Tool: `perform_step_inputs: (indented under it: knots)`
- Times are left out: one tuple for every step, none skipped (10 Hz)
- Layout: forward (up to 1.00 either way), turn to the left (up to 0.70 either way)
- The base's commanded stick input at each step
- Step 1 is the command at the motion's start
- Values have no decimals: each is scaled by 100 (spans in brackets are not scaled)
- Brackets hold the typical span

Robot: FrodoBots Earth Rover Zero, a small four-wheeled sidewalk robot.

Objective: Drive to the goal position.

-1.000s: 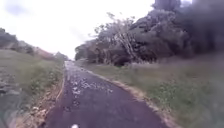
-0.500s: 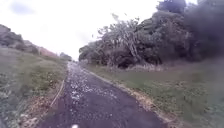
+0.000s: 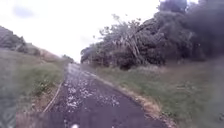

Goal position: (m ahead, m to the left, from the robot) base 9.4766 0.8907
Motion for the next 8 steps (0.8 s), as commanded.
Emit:
perform_step_inputs:
  knots:
    - [60, 0]
    - [60, 0]
    - [60, 0]
    - [60, 0]
    - [60, 0]
    - [60, 0]
    - [60, 0]
    - [60, 3]
